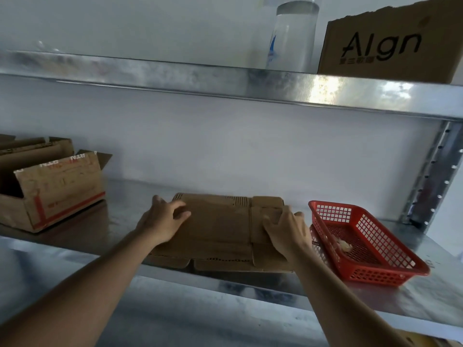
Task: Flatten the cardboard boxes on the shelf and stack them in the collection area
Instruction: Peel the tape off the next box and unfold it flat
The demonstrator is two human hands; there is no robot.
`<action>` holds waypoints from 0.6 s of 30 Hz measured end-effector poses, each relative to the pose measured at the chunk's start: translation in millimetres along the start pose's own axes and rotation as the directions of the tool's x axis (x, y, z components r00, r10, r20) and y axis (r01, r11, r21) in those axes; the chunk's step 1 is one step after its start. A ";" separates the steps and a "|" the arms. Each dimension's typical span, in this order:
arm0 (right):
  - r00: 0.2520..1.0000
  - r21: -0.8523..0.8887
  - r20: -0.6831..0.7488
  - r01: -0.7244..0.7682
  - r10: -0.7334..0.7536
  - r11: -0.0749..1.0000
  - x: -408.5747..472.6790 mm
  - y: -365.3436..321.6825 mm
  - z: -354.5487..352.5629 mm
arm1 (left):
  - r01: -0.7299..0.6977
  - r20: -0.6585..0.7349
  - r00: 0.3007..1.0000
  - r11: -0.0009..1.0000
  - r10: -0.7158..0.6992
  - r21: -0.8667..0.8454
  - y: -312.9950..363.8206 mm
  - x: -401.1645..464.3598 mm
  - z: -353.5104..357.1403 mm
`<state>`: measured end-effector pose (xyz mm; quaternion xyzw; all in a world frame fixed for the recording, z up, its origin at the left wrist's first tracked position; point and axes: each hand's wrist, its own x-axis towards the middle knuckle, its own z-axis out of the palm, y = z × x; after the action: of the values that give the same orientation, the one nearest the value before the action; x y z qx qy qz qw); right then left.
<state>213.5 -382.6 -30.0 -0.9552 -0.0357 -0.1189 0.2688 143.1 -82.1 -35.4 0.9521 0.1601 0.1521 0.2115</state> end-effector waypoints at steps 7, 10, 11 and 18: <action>0.988 -0.217 0.148 -0.004 0.037 0.976 -1.6 15.1 25.3 | -0.114 0.180 0.979 0.989 0.096 0.096 -6.9 2.7 33.6; 0.989 -0.262 0.147 0.021 0.018 0.965 -6.7 17.8 34.2 | -0.211 0.214 0.963 0.954 0.165 0.212 -1.6 2.1 43.8; 0.990 -0.251 0.139 0.060 -0.025 0.966 -7.3 17.3 36.2 | -0.243 0.219 0.956 0.944 0.194 0.223 1.6 2.1 46.8; 0.832 -0.155 0.398 0.476 -0.387 0.866 -14.0 -2.3 59.2 | -0.380 0.327 0.895 0.904 0.305 0.197 20.5 -8.5 66.2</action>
<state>211.9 -349.8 -81.3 -0.9532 -0.2844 -0.0067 0.1026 164.0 -126.3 -85.2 0.9963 -0.0256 0.0250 0.0778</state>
